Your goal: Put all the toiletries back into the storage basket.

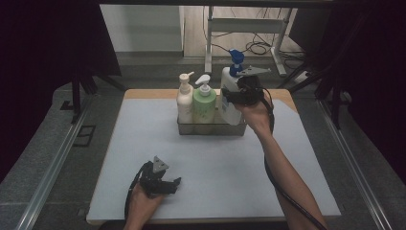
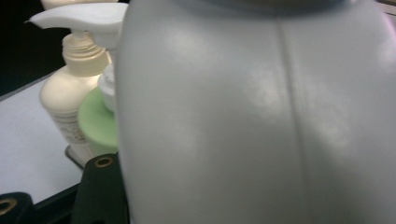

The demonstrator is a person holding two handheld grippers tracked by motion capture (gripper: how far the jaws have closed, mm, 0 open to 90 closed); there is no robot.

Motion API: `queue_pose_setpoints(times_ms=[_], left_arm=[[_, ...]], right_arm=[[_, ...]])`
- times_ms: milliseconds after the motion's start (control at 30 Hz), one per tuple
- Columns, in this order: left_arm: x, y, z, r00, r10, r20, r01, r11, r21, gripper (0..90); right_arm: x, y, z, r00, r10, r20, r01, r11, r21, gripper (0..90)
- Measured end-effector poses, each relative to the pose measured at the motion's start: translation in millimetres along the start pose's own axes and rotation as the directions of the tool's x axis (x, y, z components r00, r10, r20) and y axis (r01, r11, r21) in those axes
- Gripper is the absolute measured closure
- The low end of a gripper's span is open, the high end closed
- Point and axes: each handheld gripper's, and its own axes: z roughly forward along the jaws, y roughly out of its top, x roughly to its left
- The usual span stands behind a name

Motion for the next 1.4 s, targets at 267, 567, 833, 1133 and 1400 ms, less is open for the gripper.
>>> queue_pose_setpoints(times_ms=[267, 567, 833, 1133, 1400], left_arm=[[-0.3, 0.0, 0.1, 1.0, -0.003, 0.001, 0.003, 1.0, -0.002, 12.3], [0.1, 0.0, 0.0, 1.0, 0.001, 0.0, -0.001, 1.0, 0.001, 12.3], [0.0, 0.0, -0.2, 1.0, 0.0, 0.001, 0.0, 1.0, 0.002, 12.3], [0.0, 0.0, -0.1, 1.0, 0.001, 0.001, -0.001, 1.0, 0.002, 12.3], [0.0, 0.0, -0.2, 1.0, 0.001, 0.001, -0.001, 1.0, 0.003, 12.3]], right_arm=[[-0.5, 2.6, 13.5, 0.9998, 0.003, 0.019, -0.003, 1.0, -0.001, 38.6], [-2.3, 1.0, 28.2, 0.9992, 0.014, 0.038, -0.014, 0.9999, 0.006, 38.6], [-4.7, -6.6, 39.4, 0.9986, 0.028, 0.046, -0.029, 0.9994, 0.018, 38.6], [-5.2, -15.0, 44.7, 0.9983, 0.037, 0.045, -0.038, 0.9989, 0.028, 38.6], [-4.2, -21.3, 47.2, 0.9984, 0.038, 0.041, -0.039, 0.9987, 0.032, 38.6]])
